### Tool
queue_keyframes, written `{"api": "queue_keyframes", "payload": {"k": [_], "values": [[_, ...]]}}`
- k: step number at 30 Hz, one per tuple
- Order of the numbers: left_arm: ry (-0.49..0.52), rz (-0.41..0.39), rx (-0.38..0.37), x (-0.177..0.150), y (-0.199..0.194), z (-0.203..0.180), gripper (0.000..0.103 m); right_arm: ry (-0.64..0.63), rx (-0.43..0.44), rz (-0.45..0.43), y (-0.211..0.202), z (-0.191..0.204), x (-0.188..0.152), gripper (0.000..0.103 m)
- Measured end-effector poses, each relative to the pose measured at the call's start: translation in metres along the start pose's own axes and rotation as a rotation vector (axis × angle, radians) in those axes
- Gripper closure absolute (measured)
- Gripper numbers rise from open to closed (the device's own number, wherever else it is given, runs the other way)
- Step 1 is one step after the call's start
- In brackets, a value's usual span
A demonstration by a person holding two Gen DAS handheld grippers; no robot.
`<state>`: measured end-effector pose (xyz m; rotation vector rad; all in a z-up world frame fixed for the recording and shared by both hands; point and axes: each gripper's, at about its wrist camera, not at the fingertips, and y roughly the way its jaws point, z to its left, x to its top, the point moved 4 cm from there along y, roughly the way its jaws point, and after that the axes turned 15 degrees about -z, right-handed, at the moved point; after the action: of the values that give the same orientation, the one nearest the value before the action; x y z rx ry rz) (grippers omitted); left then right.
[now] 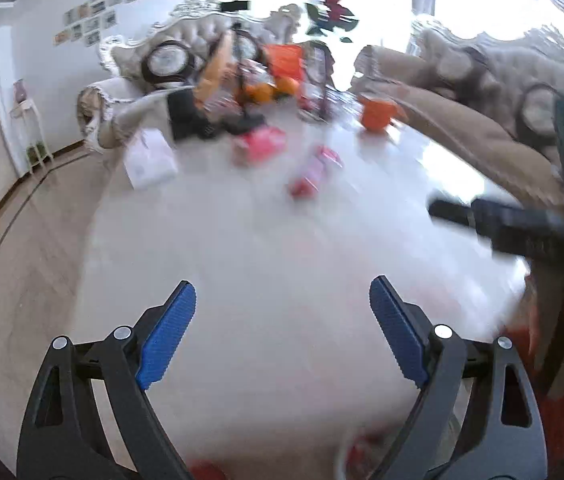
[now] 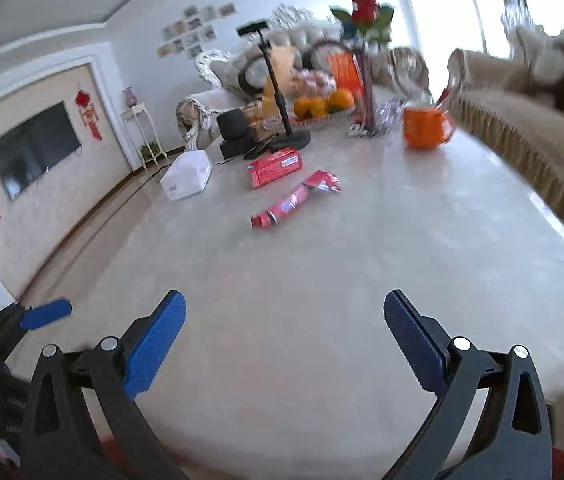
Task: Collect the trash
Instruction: 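Raise both open tools back toward the table, then grasp the red toothpaste box with the left tool while the right tool grasps the pink candy tube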
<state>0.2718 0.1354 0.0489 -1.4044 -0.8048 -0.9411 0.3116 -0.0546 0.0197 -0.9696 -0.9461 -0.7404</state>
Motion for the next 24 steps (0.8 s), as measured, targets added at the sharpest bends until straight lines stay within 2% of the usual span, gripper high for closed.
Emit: {"api": "queue_keyframes", "payload": {"k": [5, 9, 12, 15, 17, 21, 24], "values": [[-0.096, -0.009, -0.006, 0.057, 0.088, 0.047, 0.017, -0.012, -0.063, 0.076, 0.084, 0.010, 0.009, 0.008], [-0.001, -0.010, 0.003, 0.084, 0.153, 0.057, 0.017, -0.084, -0.151, 0.110, 0.141, 0.012, 0.013, 0.008], [0.081, 0.026, 0.011, 0.096, 0.200, 0.061, 0.017, -0.076, -0.187, 0.160, 0.174, 0.008, 0.011, 0.008], [0.128, 0.058, -0.033, 0.103, 0.234, 0.058, 0.017, -0.088, -0.194, 0.175, 0.188, 0.011, 0.010, 0.008], [0.163, 0.074, -0.084, 0.108, 0.257, 0.049, 0.017, -0.121, -0.191, 0.190, 0.197, 0.014, 0.008, 0.008], [0.232, 0.098, -0.135, 0.109, 0.295, 0.029, 0.017, -0.194, -0.180, 0.235, 0.209, 0.013, 0.004, 0.008], [0.232, 0.141, -0.160, 0.105, 0.325, 0.021, 0.017, -0.236, -0.187, 0.258, 0.212, 0.004, 0.005, 0.008]]}}
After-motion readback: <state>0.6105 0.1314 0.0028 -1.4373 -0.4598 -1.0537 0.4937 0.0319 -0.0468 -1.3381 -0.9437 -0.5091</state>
